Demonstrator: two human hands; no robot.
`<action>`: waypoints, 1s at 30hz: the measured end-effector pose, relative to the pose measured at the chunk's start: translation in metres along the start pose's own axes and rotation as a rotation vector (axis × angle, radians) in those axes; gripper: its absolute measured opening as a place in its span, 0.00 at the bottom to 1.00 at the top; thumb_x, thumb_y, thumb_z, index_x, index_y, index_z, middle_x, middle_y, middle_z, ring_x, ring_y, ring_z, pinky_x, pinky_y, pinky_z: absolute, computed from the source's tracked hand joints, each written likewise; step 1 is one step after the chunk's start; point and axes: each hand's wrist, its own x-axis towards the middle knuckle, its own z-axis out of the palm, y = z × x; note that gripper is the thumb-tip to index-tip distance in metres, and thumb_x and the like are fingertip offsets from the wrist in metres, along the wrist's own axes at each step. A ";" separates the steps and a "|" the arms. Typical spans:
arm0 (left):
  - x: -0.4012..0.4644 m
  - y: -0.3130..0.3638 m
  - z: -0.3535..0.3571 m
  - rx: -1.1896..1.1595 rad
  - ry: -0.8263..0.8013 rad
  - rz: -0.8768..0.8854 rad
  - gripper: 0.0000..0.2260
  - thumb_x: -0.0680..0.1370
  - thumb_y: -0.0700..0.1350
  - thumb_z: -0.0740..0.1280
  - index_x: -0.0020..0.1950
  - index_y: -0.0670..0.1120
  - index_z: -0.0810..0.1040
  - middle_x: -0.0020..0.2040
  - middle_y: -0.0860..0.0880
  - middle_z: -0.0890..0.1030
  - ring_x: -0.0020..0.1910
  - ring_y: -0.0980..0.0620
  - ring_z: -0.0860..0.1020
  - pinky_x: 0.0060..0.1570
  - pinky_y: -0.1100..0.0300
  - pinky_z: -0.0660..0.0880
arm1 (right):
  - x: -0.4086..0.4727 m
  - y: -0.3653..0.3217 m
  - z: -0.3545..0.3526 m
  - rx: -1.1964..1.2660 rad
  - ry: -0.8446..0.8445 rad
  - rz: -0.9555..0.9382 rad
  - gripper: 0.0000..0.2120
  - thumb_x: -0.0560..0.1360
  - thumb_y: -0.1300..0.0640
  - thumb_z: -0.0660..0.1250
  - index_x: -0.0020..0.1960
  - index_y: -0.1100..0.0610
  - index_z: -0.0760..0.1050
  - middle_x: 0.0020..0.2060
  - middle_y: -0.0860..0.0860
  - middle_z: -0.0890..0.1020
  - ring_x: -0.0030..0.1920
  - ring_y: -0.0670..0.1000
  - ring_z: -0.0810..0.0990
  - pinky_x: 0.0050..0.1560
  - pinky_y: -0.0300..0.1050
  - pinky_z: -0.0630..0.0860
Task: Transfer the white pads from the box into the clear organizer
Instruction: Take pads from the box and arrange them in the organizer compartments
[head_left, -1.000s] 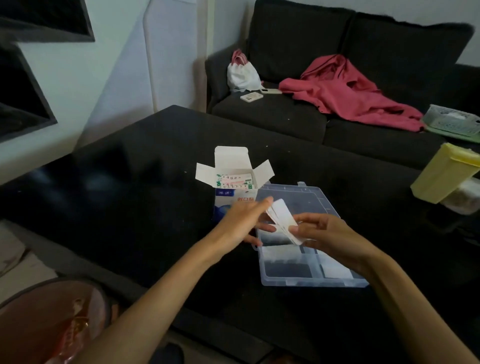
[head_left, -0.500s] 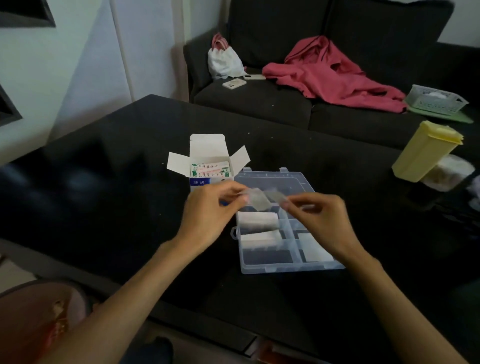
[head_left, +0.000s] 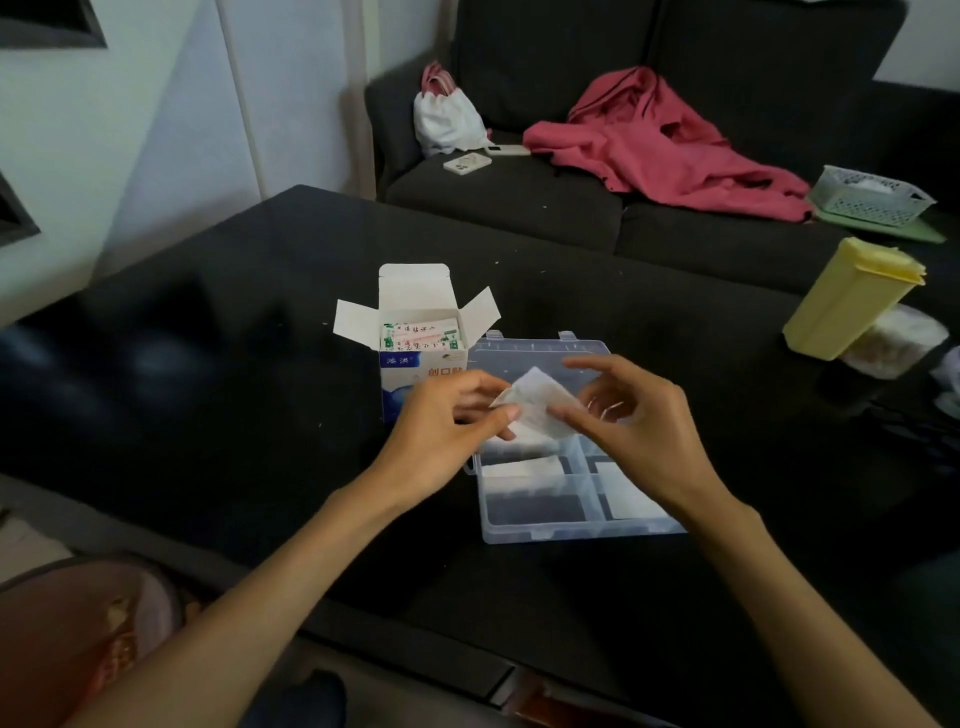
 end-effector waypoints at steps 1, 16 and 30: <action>0.001 0.001 0.001 -0.043 -0.005 -0.028 0.07 0.75 0.41 0.69 0.52 0.47 0.78 0.45 0.53 0.83 0.41 0.57 0.83 0.39 0.66 0.78 | 0.002 0.000 0.000 -0.014 -0.023 0.033 0.14 0.71 0.52 0.70 0.56 0.49 0.75 0.42 0.40 0.76 0.42 0.41 0.76 0.39 0.29 0.74; -0.005 -0.008 -0.011 0.667 -0.043 0.006 0.15 0.75 0.41 0.68 0.58 0.56 0.77 0.56 0.57 0.78 0.57 0.58 0.73 0.58 0.57 0.74 | 0.012 0.011 0.019 -0.257 -0.535 0.117 0.14 0.78 0.61 0.62 0.61 0.54 0.77 0.61 0.51 0.78 0.57 0.47 0.76 0.60 0.43 0.71; -0.011 -0.004 -0.002 0.909 -0.237 0.083 0.14 0.79 0.49 0.61 0.63 0.59 0.76 0.58 0.53 0.72 0.57 0.54 0.68 0.55 0.64 0.63 | 0.010 0.008 0.023 -0.297 -0.513 0.130 0.08 0.73 0.59 0.69 0.52 0.56 0.82 0.50 0.52 0.83 0.47 0.48 0.80 0.55 0.45 0.78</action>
